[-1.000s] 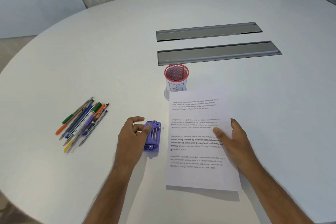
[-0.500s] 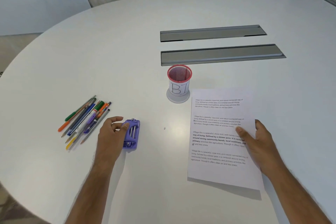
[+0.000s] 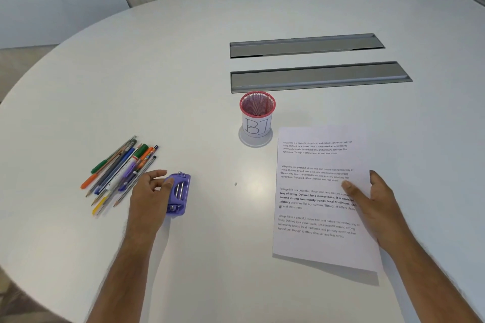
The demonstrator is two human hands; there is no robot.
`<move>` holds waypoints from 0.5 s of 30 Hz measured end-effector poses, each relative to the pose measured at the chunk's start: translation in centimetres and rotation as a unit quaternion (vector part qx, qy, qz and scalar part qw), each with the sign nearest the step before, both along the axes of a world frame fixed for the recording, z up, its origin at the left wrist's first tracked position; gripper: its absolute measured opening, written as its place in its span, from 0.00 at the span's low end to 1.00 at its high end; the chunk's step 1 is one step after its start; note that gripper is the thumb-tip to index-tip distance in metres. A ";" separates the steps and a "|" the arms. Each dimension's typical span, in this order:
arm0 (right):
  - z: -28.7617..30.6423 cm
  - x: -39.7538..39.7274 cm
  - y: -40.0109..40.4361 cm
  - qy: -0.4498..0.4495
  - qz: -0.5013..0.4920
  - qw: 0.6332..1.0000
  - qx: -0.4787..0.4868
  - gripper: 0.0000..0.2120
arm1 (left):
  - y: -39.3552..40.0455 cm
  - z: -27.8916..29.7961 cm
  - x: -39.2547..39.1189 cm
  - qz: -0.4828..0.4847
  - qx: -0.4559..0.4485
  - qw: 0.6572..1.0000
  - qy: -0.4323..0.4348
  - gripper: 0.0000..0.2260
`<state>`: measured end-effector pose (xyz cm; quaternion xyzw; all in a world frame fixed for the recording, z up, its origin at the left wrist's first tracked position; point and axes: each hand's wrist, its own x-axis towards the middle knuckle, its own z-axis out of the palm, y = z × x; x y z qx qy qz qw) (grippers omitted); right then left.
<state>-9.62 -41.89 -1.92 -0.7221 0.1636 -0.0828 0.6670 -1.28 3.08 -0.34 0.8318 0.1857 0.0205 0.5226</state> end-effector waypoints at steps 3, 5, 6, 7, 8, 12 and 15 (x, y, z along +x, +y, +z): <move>0.2 0.1 0.0 -0.006 0.005 1.000 0.011 0.11 | -0.4 0.3 -0.5 0.002 0.062 0.998 -0.020 0.11; 0.5 0.1 0.1 -0.014 0.011 1.000 0.017 0.12 | -0.9 0.5 -1.1 0.010 0.182 0.981 -0.061 0.11; 0.7 0.2 0.1 -0.019 0.014 0.999 0.024 0.12 | -1.5 0.6 -1.3 0.010 0.233 0.968 -0.088 0.11; 0.9 0.2 0.1 -0.023 0.015 0.999 0.033 0.13 | -2.3 0.8 -1.5 0.004 0.257 0.959 -0.116 0.11; 1.2 0.2 0.2 -0.027 0.015 0.999 0.041 0.13 | -3.2 1.1 -1.7 -0.011 0.258 0.956 -0.141 0.10; 2.6 0.1 0.5 -0.036 0.026 0.997 0.062 0.15 | -8.4 1.6 -2.1 -0.086 0.027 0.988 -0.122 0.08; 3.7 -0.1 0.7 -0.047 0.037 0.995 0.075 0.16 | -13.6 2.7 -2.7 -0.107 -0.213 0.971 -0.010 0.07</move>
